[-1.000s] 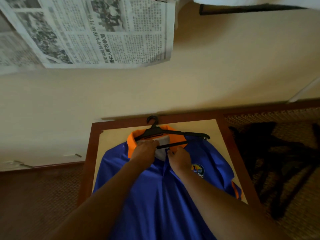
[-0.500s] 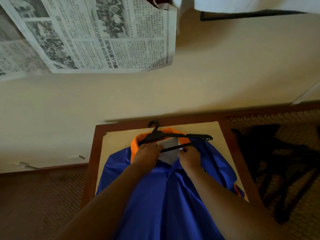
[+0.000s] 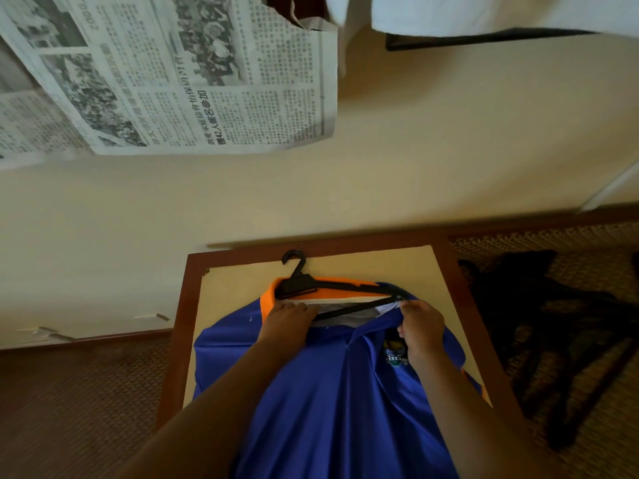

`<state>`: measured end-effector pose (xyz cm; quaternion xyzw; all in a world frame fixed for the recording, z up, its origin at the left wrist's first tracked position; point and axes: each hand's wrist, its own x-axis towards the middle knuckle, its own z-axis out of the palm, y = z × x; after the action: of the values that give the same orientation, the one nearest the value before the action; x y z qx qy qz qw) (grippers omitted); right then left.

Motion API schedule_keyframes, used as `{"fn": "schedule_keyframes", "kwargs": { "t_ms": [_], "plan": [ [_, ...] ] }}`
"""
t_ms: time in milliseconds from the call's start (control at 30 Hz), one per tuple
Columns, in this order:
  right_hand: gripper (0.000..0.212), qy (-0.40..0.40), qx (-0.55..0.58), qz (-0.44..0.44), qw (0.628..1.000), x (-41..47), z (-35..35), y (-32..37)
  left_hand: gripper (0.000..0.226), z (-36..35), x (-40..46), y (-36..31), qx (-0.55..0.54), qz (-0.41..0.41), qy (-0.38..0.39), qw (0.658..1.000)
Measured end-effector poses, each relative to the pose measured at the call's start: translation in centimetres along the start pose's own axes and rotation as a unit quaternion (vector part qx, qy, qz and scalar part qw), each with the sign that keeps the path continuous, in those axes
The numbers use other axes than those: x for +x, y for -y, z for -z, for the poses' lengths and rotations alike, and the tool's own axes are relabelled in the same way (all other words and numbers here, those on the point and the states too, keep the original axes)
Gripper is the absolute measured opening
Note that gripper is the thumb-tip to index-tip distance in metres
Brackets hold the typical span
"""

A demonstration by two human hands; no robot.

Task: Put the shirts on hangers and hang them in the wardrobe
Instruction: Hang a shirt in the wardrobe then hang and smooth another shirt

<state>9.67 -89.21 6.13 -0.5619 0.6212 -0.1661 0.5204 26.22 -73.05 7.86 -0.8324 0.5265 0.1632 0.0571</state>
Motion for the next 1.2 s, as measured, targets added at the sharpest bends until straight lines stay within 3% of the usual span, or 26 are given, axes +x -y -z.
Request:
{"fn": "schedule_keyframes", "kwargs": {
  "t_ms": [200, 400, 567, 667, 833, 1000, 1200],
  "plan": [
    [0.021, -0.025, 0.016, 0.024, 0.999, 0.5, 1.0, 0.5, 0.037, 1.5, 1.1, -2.2, -0.015, 0.004, 0.044, 0.999],
    [0.022, -0.038, 0.009, 0.069, 0.997, 1.1, 3.0, 1.8, 0.047, 3.4, 4.0, -9.3, -0.128, -0.048, -0.042, 0.99],
    [0.018, -0.012, -0.016, 0.061, 0.998, 1.8, 3.7, 0.7, 0.05, 3.8, 7.6, -14.6, -0.201, -0.07, -0.044, 0.976],
    [0.024, -0.02, -0.035, 0.062, 0.997, 2.2, 4.1, 0.0, 0.043, 3.6, 9.1, -14.9, -0.181, -0.076, -0.033, 0.98],
    [0.022, -0.049, 0.025, 0.009, 0.998, 2.9, 5.0, -0.7, 0.04, 2.8, 8.7, -14.4, -0.171, -0.115, 0.0, 0.979],
    [0.017, -0.056, 0.083, -0.03, 0.995, 3.4, 6.0, -0.3, 0.031, 2.2, 6.5, -13.5, -0.104, -0.115, -0.035, 0.987],
    [0.017, -0.063, 0.028, 0.012, 0.998, 2.9, 5.6, 0.6, 0.037, 1.9, 4.7, -12.1, -0.075, -0.116, -0.003, 0.99]
  ]
}}
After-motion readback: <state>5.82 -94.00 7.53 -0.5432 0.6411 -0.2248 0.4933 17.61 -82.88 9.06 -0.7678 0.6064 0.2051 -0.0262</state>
